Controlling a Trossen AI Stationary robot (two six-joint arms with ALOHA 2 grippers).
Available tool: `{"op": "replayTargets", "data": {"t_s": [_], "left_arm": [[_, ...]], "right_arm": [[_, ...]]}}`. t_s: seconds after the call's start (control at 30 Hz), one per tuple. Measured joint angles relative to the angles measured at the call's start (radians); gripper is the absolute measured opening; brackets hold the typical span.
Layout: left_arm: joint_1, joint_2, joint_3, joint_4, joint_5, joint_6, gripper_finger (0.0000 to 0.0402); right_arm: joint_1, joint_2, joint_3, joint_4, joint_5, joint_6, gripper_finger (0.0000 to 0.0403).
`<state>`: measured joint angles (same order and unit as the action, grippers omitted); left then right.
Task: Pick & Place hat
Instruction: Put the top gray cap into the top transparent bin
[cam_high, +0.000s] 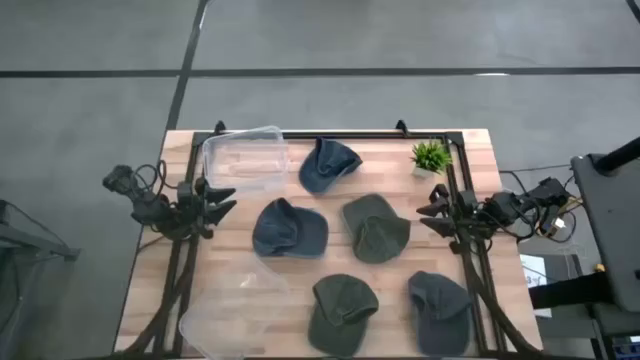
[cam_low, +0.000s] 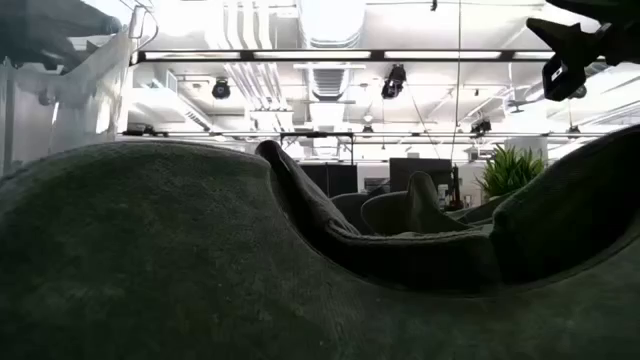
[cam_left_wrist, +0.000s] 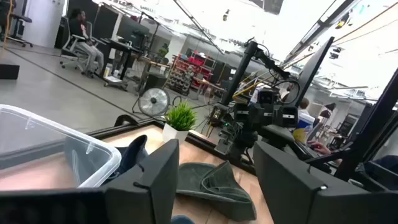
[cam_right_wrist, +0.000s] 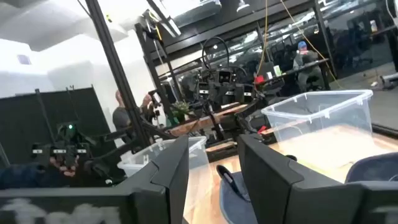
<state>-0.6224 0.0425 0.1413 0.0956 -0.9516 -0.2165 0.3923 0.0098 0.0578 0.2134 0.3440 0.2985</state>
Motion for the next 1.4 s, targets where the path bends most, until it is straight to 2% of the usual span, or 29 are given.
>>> {"op": "replayTargets", "data": {"t_s": [0.2, 0.33, 0.5, 0.77, 0.9, 1.0, 1.13, 1.27, 1.4], "left_arm": [[0.000, 0.000, 0.000, 0.000, 0.000, -0.002, 0.0200], [0.000, 0.000, 0.000, -0.003, 0.000, -0.001, 0.0200], [0.000, 0.000, 0.000, -0.083, 0.042, 0.021, 0.0200], [0.000, 0.000, 0.000, -0.287, 0.058, -0.179, 0.0200], [0.000, 0.000, 0.000, -0.307, 0.057, -0.213, 0.0200], [0.000, 0.000, 0.000, -0.307, 0.057, -0.213, 0.0200], [0.000, 0.000, 0.000, -0.309, 0.057, -0.214, 0.0200], [0.000, 0.000, 0.000, -0.309, 0.057, -0.215, 0.0200], [0.000, 0.000, 0.000, -0.309, 0.057, -0.214, 0.0200]], "right_arm": [[0.000, 0.000, 0.000, 0.000, 0.000, 0.063, 0.0134], [0.000, 0.000, 0.000, -0.002, 0.000, 0.039, 0.0134], [-0.001, 0.000, 0.000, -0.046, 0.024, 0.039, 0.0134], [-0.001, 0.002, 0.004, -0.108, 0.053, 0.098, 0.0134], [-0.001, 0.067, 0.090, -0.128, 0.060, 0.098, 0.0134], [0.000, 0.183, 0.234, -0.300, 0.069, 0.111, 0.0134], [-0.001, 0.420, 0.484, -0.697, 0.133, 0.260, 0.0127], [-0.012, 0.673, 0.720, -1.071, 0.149, 0.409, 0.0125], [-0.032, 0.899, 0.890, -1.294, 0.147, 0.456, 0.0125]]}}
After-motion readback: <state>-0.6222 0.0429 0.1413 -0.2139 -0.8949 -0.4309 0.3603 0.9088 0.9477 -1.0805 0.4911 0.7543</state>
